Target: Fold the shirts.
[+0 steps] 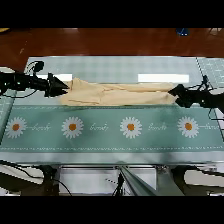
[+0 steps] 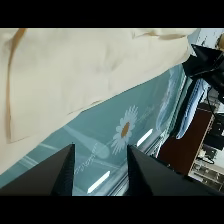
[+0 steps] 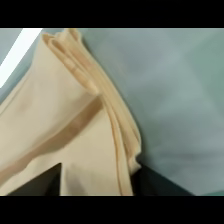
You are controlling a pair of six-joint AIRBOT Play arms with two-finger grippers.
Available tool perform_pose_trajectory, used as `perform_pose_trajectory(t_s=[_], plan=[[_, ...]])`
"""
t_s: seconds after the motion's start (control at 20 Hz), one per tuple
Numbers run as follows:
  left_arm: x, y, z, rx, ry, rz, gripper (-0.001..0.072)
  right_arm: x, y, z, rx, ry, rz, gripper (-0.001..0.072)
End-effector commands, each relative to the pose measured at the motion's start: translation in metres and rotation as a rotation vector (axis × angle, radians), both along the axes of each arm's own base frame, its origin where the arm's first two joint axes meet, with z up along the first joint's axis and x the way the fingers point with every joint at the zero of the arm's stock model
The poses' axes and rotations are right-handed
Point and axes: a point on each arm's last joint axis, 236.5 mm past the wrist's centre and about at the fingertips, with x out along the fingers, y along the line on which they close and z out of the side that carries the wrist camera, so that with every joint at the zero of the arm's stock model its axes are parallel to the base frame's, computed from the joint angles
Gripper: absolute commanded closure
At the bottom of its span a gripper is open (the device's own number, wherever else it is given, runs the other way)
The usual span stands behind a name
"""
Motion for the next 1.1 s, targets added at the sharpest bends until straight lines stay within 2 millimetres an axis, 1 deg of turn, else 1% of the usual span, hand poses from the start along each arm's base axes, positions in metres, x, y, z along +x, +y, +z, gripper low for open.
perform_pose_trajectory(t_s=[0.0, 0.05, 0.1, 0.15, 0.2, 0.25, 0.3, 0.4, 0.45, 0.5, 0.6, 0.65, 0.7, 0.85, 1.05], plan=[[0.001, -0.01, -0.001, 0.007, -0.008, -0.015, 0.03, 0.007, 0.038, -0.007, 0.051, -0.005, 0.042, 0.0513], [0.002, -0.011, 0.001, 0.004, -0.011, -0.017, 0.031, 0.012, 0.042, 0.003, 0.055, -0.038, 0.055, 0.0688], [0.004, -0.013, 0.005, -0.007, -0.02, -0.012, 0.0331, 0.017, 0.041, 0.02, 0.041, -0.085, 0.079, 0.069], [0.008, -0.014, 0.011, -0.02, -0.035, -0.005, 0.0397, 0.021, 0.04, 0.041, 0.019, -0.141, 0.117, 0.069], [0.011, -0.017, 0.019, -0.028, -0.054, -0.001, 0.0492, 0.024, 0.04, 0.07, -0.002, -0.202, 0.152, 0.069], [0.016, -0.021, 0.026, -0.031, -0.078, 0.007, 0.0494, 0.024, 0.043, 0.098, -0.016, -0.256, 0.185, 0.069], [0.019, -0.029, 0.035, -0.041, -0.105, 0.012, 0.0546, 0.021, 0.047, 0.126, -0.032, -0.309, 0.218, 0.069], [0.018, -0.052, 0.049, -0.053, -0.163, -0.029, 0.0645, 0.009, 0.062, 0.186, -0.066, -0.427, 0.277, 0.0691], [0.012, -0.068, 0.052, -0.053, -0.184, -0.074, 0.0684, 0.001, 0.069, 0.212, -0.087, -0.485, 0.297, 0.0691], [0.005, -0.084, 0.054, -0.056, -0.19, -0.115, 0.0684, -0.009, 0.078, 0.238, -0.104, -0.546, 0.312, 0.0691], [-0.009, -0.122, 0.052, -0.058, -0.192, -0.194, 0.0684, -0.031, 0.094, 0.28, -0.114, -0.637, 0.328, 0.069], [-0.014, -0.141, 0.05, -0.051, -0.201, -0.22, 0.0684, -0.042, 0.101, 0.293, -0.122, -0.662, 0.339, 0.0691], [-0.018, -0.16, 0.049, -0.045, -0.208, -0.239, 0.0684, -0.053, 0.105, 0.3, -0.133, -0.666, 0.348, 0.0691], [-0.037, -0.216, 0.042, -0.026, -0.226, -0.301, 0.0684, -0.079, 0.112, 0.304, -0.168, -0.637, 0.375, 0.0691], [-0.076, -0.272, 0.017, -0.016, -0.147, -0.38, 0.0684, -0.104, 0.125, 0.318, -0.156, -0.656, 0.408, 0.0691]])
